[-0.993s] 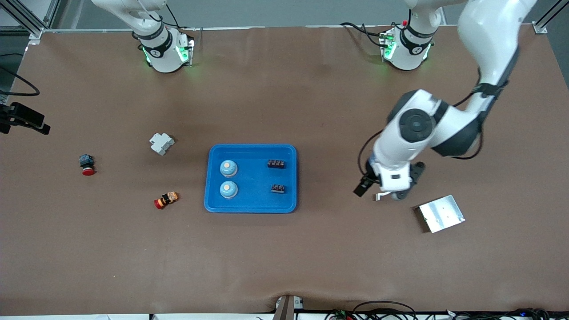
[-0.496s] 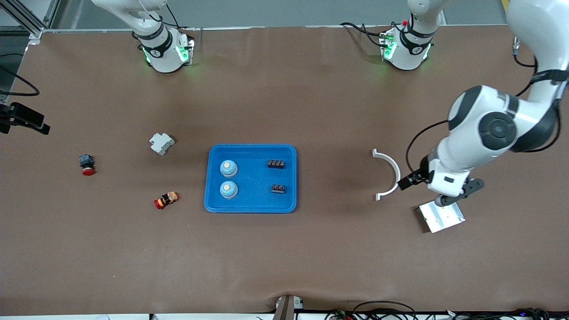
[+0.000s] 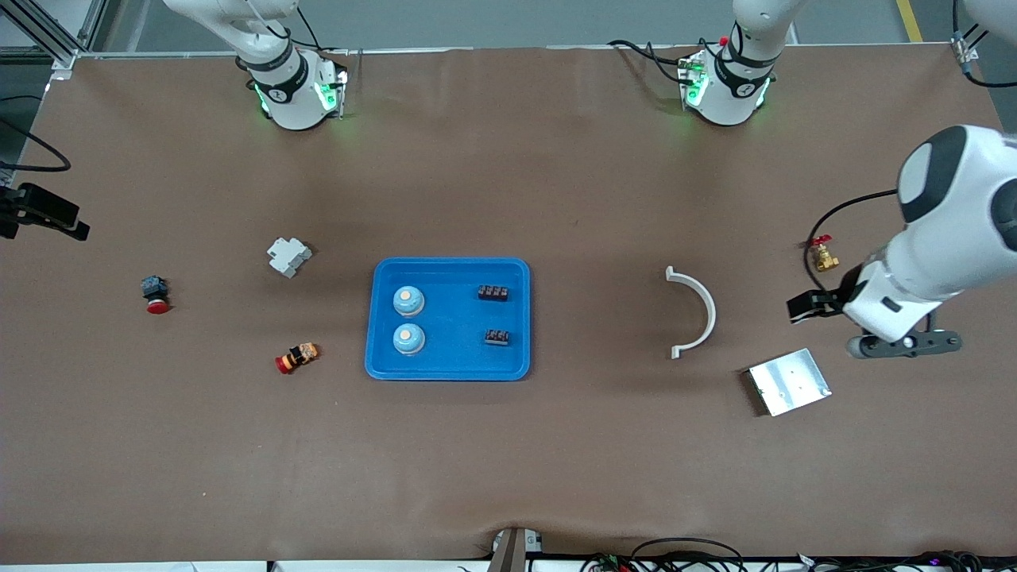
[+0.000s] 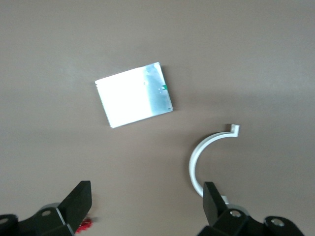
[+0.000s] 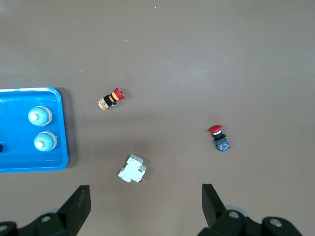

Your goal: Place electrolytic capacitor and blue bell in tray

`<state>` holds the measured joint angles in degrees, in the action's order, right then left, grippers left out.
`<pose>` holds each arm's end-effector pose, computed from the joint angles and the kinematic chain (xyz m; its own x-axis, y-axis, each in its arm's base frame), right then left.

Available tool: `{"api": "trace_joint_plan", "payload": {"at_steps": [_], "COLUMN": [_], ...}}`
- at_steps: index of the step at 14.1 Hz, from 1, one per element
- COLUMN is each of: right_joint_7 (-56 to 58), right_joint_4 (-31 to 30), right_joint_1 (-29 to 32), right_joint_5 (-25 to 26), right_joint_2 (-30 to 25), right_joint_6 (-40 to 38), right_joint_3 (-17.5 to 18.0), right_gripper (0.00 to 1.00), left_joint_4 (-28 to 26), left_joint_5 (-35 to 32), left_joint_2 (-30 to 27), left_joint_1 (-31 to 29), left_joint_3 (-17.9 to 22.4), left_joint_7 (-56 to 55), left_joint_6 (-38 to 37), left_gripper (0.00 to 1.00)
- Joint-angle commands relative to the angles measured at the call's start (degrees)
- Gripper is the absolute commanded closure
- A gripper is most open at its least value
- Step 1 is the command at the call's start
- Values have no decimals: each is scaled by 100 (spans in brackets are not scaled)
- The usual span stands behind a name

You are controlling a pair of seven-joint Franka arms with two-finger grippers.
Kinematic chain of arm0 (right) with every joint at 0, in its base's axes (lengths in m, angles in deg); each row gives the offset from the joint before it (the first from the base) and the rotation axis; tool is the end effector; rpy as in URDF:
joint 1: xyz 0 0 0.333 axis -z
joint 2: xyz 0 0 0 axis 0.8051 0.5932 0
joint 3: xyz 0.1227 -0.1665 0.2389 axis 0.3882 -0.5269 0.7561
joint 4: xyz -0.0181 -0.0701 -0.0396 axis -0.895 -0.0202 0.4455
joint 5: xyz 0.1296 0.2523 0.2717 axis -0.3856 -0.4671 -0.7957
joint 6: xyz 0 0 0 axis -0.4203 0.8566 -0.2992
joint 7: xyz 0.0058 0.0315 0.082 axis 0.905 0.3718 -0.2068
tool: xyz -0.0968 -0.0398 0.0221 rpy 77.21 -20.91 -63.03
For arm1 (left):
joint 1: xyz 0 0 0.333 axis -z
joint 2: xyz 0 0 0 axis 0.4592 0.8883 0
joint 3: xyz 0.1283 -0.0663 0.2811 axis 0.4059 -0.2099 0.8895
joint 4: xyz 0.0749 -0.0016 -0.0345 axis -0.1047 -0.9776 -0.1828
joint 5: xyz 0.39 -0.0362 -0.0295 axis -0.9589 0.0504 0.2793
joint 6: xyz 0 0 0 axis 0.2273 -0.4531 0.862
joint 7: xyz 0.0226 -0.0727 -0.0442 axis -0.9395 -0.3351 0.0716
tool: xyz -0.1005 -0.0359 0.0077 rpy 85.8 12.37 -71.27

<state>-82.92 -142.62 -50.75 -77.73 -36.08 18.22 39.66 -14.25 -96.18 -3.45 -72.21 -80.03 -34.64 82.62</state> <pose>0.5733 -0.0582 0.6307 0.9990 -0.0448 -0.0084 -0.0448 -0.9990 -0.0092 0.6352 -0.0310 0.4512 0.9999 0.0133 0.0012 0.0133 -0.9998 -0.0114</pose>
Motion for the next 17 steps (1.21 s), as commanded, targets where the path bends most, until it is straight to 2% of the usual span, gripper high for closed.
{"api": "trace_joint_plan", "payload": {"at_steps": [1,6,9,11,15,17], "right_joint_7": [64,91,56,64,64,64], "right_joint_4": [52,52,61,61,61,61], "right_joint_1": [100,223,153,153,109,91], "right_joint_5": [-12,-38,-29,-29,-20,-3], "right_joint_2": [-14,3,-23,-23,-32,-32], "right_joint_6": [-67,-5,-58,-67,-67,-58], "right_joint_3": [61,69,105,113,113,113], "right_gripper": [0,0,0,0,0,0], "left_joint_4": [-79,-70,-52,-61,-105,-140], "left_joint_5": [103,103,234,611,1656,1913], "left_joint_2": [-151,-255,-484,-851,-1573,-1837], "left_joint_1": [-215,-312,-146,274,1320,1953], "left_joint_3": [-183,-210,-105,490,2010,2749], "left_joint_7": [304,348,356,435,1321,1472], "left_joint_6": [-37,-36,-80,-98,-141,-247], "left_gripper": [0,0,0,0,0,0]}}
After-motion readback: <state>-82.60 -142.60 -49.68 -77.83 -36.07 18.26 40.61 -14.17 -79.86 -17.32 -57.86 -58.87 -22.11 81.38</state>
